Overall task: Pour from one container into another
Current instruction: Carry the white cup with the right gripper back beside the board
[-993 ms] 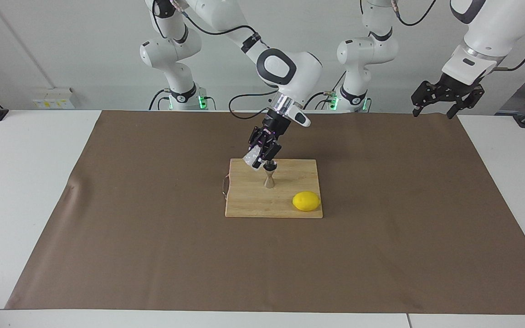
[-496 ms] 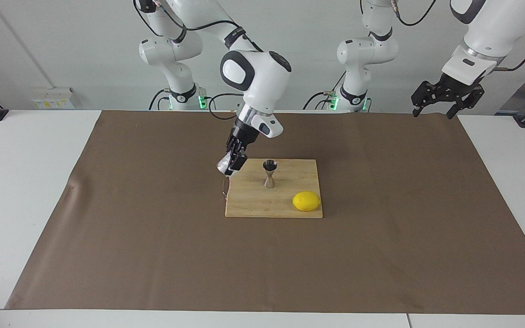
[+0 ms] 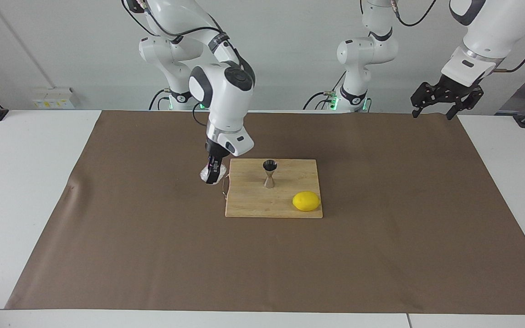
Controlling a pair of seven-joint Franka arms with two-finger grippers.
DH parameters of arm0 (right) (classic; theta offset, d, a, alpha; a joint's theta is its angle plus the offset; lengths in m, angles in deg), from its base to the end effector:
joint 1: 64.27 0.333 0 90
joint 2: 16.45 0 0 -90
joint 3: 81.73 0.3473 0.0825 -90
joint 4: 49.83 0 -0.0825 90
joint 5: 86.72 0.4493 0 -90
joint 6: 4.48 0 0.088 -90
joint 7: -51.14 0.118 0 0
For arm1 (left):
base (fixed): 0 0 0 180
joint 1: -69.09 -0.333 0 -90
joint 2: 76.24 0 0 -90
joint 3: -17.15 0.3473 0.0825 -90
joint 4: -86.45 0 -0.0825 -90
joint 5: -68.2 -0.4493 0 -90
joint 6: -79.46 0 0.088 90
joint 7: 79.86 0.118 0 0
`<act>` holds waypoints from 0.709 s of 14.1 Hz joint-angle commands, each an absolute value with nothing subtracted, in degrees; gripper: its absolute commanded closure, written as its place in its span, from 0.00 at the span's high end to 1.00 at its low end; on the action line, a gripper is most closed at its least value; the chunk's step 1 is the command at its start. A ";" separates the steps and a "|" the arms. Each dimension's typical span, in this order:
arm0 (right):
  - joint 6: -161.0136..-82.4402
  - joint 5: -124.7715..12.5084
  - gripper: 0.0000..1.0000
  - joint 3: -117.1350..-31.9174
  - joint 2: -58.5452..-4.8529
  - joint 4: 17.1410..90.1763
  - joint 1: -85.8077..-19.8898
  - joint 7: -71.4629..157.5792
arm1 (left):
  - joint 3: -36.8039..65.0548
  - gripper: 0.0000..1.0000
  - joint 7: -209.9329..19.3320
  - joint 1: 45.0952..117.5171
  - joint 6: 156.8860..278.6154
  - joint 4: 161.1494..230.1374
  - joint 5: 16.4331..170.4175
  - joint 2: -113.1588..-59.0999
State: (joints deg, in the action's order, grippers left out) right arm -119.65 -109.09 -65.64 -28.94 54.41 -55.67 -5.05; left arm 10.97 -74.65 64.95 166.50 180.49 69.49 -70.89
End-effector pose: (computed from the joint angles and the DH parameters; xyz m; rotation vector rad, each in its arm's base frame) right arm 0.6330 0.2518 0.4141 2.0183 2.0290 -0.1342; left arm 0.5812 -0.0265 0.6584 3.1217 -0.1981 -0.0453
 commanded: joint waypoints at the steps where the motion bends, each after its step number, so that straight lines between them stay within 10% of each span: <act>1: -125.57 -105.71 0.19 -64.68 -27.70 59.49 -60.04 -9.14 | 11.00 1.00 -74.58 64.96 168.05 182.25 68.99 -69.65; 10: -135.26 -87.02 0.19 -64.76 -23.66 72.95 -71.64 -29.94 | 11.00 1.00 -74.58 64.96 168.14 182.25 68.99 -69.74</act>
